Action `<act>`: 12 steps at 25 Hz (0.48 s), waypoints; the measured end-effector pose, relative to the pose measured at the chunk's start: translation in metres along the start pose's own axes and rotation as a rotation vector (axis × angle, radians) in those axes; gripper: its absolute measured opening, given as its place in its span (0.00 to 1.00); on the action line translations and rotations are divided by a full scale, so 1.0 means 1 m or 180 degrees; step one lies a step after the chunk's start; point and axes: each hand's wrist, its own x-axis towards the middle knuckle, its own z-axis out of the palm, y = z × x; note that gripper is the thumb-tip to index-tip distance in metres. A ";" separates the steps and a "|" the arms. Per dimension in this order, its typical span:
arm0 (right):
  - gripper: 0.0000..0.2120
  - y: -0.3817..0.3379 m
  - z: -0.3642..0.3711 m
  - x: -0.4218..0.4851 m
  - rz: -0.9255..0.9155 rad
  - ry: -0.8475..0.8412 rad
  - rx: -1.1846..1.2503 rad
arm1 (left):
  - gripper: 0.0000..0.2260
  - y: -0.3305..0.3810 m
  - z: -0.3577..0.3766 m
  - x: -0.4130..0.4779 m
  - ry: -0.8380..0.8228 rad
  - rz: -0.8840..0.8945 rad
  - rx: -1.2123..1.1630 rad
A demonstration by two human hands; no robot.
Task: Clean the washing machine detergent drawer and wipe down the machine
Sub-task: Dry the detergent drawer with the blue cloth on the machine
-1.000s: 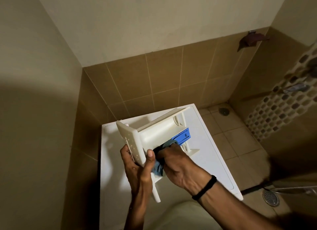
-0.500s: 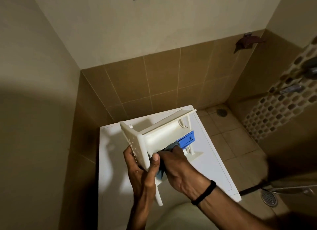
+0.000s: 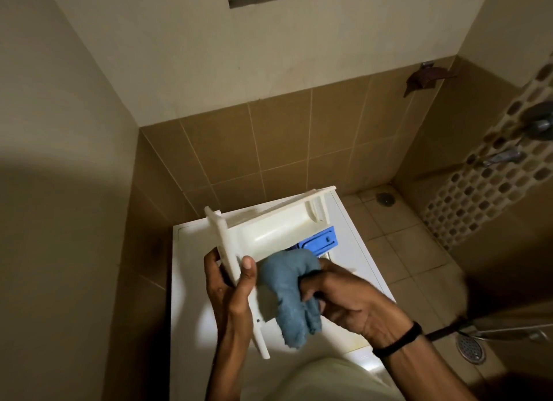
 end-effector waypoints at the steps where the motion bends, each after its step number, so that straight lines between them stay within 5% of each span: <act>1: 0.15 -0.004 -0.006 -0.007 -0.0188 0.0165 -0.0015 | 0.25 -0.001 0.000 0.001 0.0135 -0.0175 -0.0140; 7: 0.10 0.002 -0.042 0.002 -0.1846 0.3072 -0.1884 | 0.24 -0.002 0.001 0.001 0.0327 -0.0961 -0.0485; 12: 0.29 0.050 -0.011 0.016 -0.2289 0.2210 -0.4062 | 0.27 -0.005 0.003 -0.003 0.0367 -0.1039 -0.0393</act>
